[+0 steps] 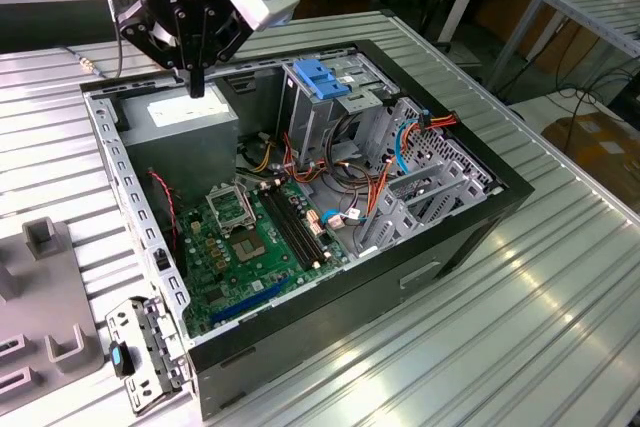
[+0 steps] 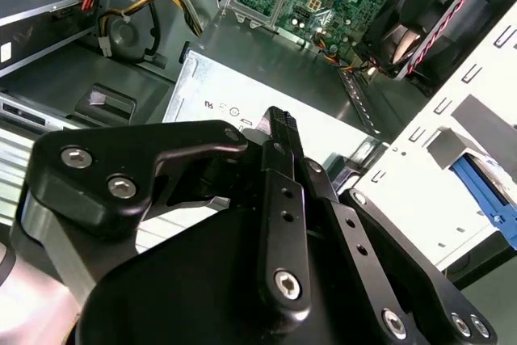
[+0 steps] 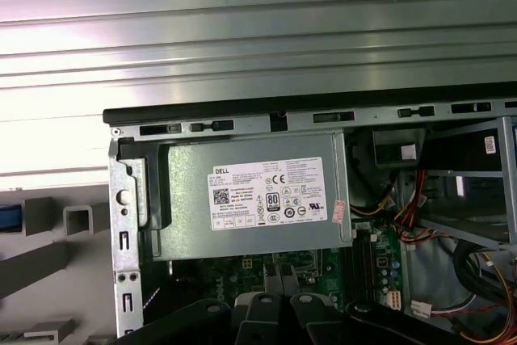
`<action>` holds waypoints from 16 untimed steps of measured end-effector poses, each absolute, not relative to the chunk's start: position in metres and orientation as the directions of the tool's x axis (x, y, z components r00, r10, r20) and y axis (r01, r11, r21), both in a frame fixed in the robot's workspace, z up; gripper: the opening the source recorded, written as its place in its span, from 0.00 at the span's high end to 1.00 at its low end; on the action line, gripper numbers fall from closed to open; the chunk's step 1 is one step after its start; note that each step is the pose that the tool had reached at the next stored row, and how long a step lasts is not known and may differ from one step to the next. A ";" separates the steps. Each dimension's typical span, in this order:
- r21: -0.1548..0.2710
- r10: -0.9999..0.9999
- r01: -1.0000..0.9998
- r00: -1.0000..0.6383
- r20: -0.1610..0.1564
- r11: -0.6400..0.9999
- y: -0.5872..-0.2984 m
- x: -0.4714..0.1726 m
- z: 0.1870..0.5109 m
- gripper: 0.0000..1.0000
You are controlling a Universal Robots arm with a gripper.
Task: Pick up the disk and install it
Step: 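Reach for the disk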
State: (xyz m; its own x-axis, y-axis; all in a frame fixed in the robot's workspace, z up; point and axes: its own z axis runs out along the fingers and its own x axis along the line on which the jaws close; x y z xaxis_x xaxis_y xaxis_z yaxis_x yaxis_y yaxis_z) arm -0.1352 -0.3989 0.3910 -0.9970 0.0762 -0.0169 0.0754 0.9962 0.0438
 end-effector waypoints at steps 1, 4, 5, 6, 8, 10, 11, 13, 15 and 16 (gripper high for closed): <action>0.044 0.076 0.075 -0.997 -0.017 0.996 -0.399 -0.135 0.391 0.89; 0.044 0.076 0.075 -0.997 -0.016 0.996 -0.399 -0.136 0.391 0.89; 0.044 0.076 0.075 -0.997 -0.015 0.996 -0.399 -0.136 0.391 0.89; 0.044 0.076 0.075 -0.997 -0.015 0.996 -0.399 -0.137 0.391 0.89; 0.044 0.076 0.075 -0.997 -0.014 0.996 -0.399 -0.137 0.391 0.89; 0.044 0.076 0.076 -0.997 -0.014 0.996 -0.399 -0.137 0.391 0.89; 0.044 0.076 0.076 -0.997 -0.013 0.996 -0.399 -0.138 0.391 0.89; 0.044 0.076 0.076 -0.997 -0.013 0.996 -0.399 -0.138 0.390 0.89; 0.044 0.076 0.076 -0.997 -0.013 0.996 -0.399 -0.139 0.390 0.89; 0.044 0.076 0.076 -0.997 -0.012 0.996 -0.399 -0.139 0.390 0.89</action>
